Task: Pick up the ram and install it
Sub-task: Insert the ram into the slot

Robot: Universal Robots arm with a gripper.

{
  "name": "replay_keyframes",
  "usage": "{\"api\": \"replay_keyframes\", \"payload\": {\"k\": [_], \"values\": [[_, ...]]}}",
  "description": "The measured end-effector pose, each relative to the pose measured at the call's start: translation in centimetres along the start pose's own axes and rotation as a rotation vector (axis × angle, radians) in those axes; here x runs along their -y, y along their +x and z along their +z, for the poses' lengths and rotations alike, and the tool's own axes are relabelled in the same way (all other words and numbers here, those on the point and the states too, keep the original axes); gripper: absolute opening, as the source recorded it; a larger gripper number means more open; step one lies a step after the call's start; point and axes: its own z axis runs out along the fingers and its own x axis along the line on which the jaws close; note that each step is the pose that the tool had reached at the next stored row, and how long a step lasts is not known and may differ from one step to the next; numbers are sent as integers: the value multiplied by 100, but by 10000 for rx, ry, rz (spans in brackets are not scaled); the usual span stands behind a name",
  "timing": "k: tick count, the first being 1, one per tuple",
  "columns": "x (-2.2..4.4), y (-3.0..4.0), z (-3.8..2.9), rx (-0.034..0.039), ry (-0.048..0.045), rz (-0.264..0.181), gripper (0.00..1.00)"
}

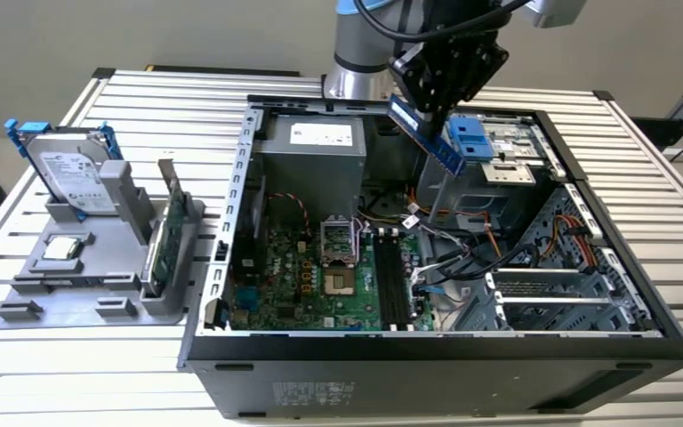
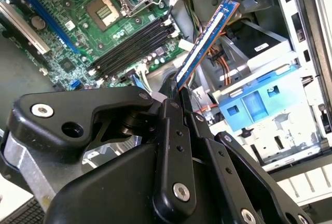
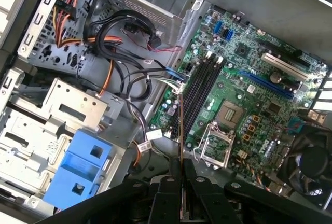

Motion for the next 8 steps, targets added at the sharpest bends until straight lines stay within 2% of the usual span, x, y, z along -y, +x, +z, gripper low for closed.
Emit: {"api": "replay_keyframes", "payload": {"k": [8], "values": [[0,0,2,13,14,402,0]]}}
